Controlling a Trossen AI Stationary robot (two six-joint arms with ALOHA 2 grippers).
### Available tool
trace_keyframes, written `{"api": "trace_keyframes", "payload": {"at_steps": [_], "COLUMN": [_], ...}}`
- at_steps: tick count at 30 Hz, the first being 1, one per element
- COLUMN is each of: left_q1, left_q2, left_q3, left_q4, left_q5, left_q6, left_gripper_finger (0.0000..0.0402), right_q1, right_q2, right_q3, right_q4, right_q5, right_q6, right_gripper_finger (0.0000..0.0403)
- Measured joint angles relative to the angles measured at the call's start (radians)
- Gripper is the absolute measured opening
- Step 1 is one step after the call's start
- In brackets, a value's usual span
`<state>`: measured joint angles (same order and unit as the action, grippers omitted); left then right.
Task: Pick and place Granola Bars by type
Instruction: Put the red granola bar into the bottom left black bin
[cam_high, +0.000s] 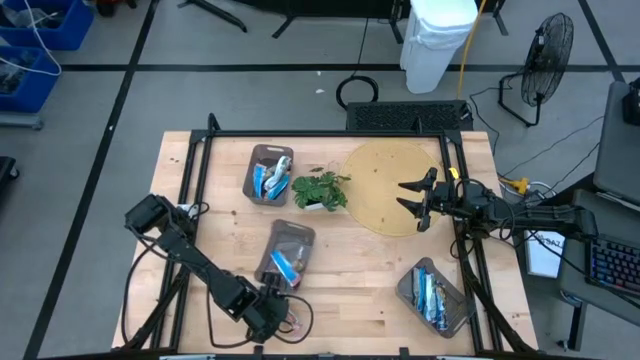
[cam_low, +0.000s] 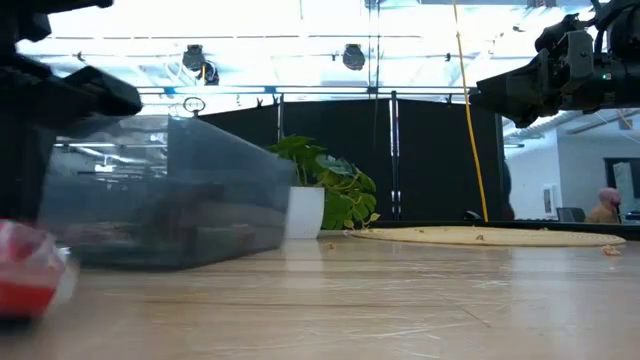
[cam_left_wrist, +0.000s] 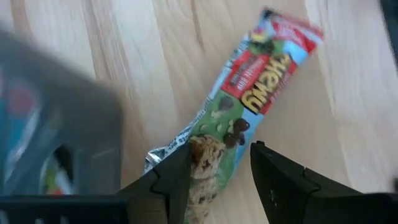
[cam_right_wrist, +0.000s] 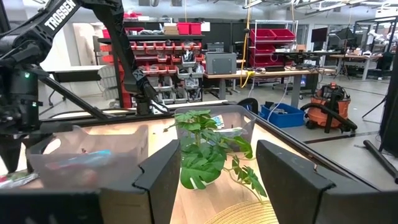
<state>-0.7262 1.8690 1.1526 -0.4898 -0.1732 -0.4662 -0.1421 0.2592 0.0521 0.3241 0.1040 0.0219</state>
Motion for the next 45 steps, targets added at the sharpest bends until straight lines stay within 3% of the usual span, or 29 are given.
{"api": "trace_keyframes", "payload": {"at_steps": [21,25,30,45], "left_q1": [0.011,0.008,0.012,0.007], "left_q2": [0.052,0.045,0.043,0.037], "left_q3": [0.004,0.002,0.002,0.075], "left_q4": [0.024,0.038,0.049,0.068], "left_q5": [-0.062,-0.044,0.013,0.034], "left_q6": [0.027,0.046,0.054,0.154], "left_gripper_finger": [0.0166,0.0123,0.0018,0.0002], "right_q1": [0.000,0.000,0.000,0.000], "right_q2": [0.000,0.000,0.000,0.000], "right_q3": [0.000,0.000,0.000,0.000], "right_q4": [0.000,0.000,0.000,0.000], "right_q5": [0.000,0.000,0.000,0.000], "right_q6": [0.000,0.000,0.000,0.000], "right_gripper_finger": [0.0201,0.0201,0.0201,0.0201]}}
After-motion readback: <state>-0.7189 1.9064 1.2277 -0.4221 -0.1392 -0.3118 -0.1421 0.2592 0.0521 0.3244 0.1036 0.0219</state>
